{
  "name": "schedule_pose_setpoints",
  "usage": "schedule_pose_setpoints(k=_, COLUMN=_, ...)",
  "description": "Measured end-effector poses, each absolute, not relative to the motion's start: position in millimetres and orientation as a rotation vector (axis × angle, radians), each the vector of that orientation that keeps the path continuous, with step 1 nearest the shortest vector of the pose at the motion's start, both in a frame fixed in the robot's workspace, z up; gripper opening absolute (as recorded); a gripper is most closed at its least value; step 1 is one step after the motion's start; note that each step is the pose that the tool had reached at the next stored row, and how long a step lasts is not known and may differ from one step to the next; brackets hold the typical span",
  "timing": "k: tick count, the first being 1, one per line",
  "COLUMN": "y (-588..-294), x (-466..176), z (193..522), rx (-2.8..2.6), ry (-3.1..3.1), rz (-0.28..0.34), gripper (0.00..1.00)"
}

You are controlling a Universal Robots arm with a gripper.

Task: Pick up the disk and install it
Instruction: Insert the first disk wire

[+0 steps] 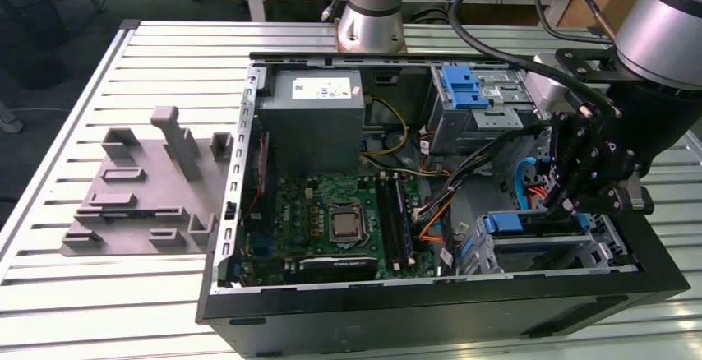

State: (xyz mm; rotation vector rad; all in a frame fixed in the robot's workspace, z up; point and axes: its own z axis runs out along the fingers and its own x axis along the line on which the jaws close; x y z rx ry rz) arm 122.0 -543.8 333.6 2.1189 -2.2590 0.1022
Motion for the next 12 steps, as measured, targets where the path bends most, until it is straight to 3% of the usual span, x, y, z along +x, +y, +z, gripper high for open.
schedule_pose_setpoints(k=12, y=-543.8, x=122.0, z=331.6, rx=2.14, ry=-2.24, rz=0.102, gripper=0.17)
